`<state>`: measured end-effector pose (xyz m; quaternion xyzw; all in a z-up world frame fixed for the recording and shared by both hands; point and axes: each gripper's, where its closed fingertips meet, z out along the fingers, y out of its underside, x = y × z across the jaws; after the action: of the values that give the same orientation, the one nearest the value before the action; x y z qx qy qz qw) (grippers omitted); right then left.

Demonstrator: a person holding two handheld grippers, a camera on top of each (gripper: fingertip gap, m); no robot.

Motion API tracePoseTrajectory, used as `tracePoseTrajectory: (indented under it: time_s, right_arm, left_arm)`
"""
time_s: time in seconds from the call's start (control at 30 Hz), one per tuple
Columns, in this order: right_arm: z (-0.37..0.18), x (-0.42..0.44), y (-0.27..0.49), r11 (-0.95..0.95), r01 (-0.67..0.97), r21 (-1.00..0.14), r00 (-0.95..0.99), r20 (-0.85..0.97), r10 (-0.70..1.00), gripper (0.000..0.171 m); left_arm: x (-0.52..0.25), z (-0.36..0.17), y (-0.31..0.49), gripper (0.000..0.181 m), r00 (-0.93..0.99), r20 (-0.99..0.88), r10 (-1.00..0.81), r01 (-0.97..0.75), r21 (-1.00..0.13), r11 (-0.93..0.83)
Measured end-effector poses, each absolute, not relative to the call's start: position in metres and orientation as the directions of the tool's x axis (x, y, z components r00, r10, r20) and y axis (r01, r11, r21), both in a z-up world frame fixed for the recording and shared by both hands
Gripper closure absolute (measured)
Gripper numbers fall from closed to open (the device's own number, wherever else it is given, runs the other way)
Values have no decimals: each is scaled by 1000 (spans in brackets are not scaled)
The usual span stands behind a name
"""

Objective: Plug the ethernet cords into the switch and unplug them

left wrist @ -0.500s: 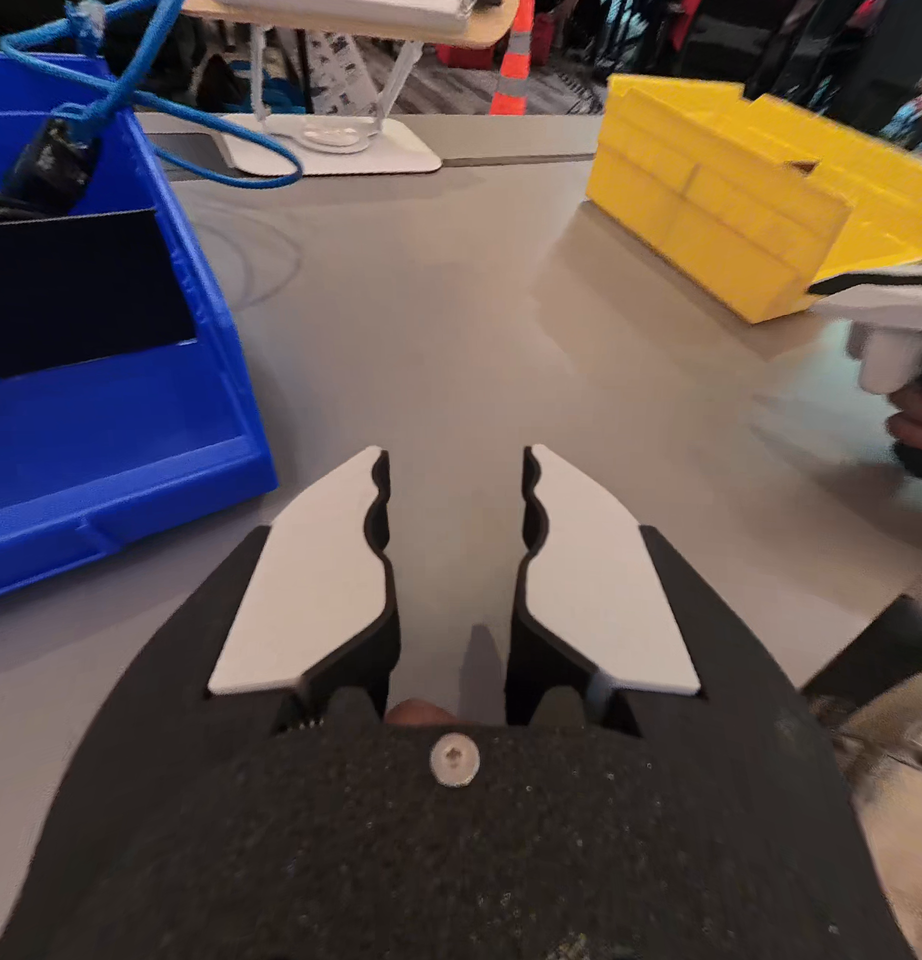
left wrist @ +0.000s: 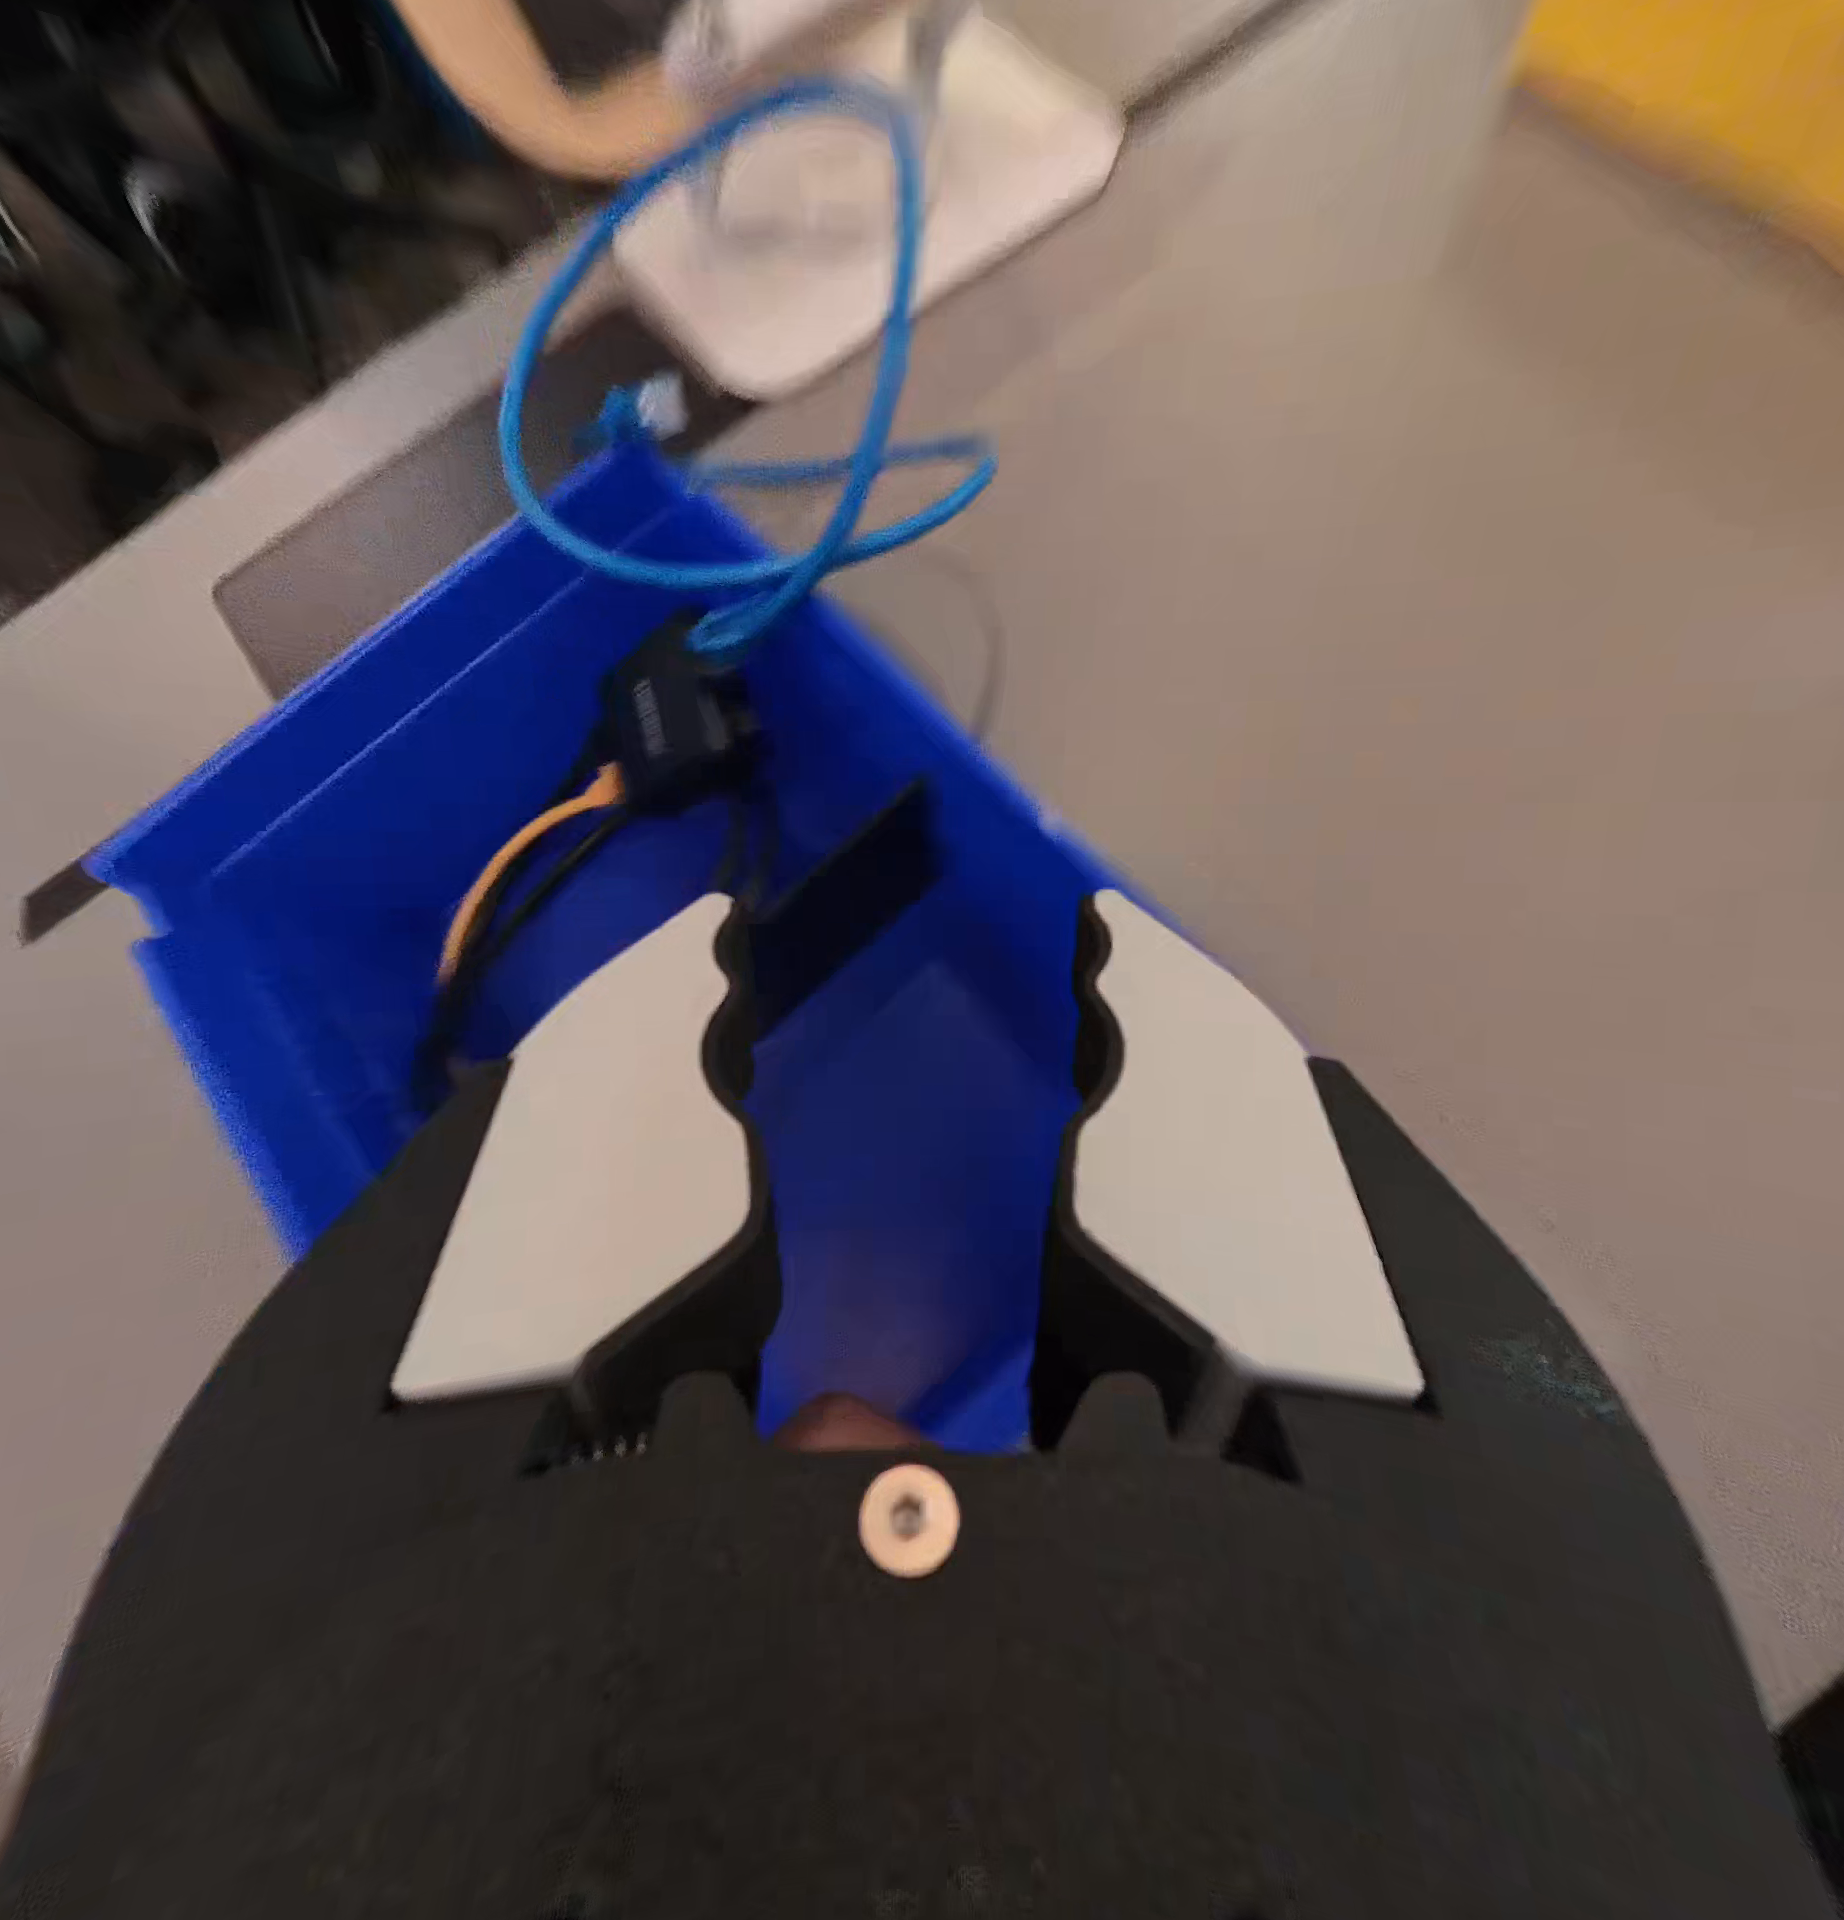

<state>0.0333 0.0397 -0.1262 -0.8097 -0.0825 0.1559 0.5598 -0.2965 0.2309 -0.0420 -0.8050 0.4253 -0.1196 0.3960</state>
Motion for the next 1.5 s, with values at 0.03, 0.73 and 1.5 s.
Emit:
tracePoseTrajectory:
  time_s: [0.03, 0.73, 1.5]
  right_arm:
    - [-127, 32, 39, -365, -39, -930, 936, -161, 311, 142]
    - [-136, 38, 30, -400, 4, -916, 944, -128, 304, 142]
    - [-7, 3, 24, -113, 61, -992, 799, -20, 600, 140]
  left_arm:
    - [-305, -53, 255, 122, 585, -190, -788, -675, -654, -343]
    - [-283, -141, 352, 121, 720, 376, -584, -545, -215, -811]
    - [-194, 131, 167, 123, 204, 39, -978, -746, -641, -181]
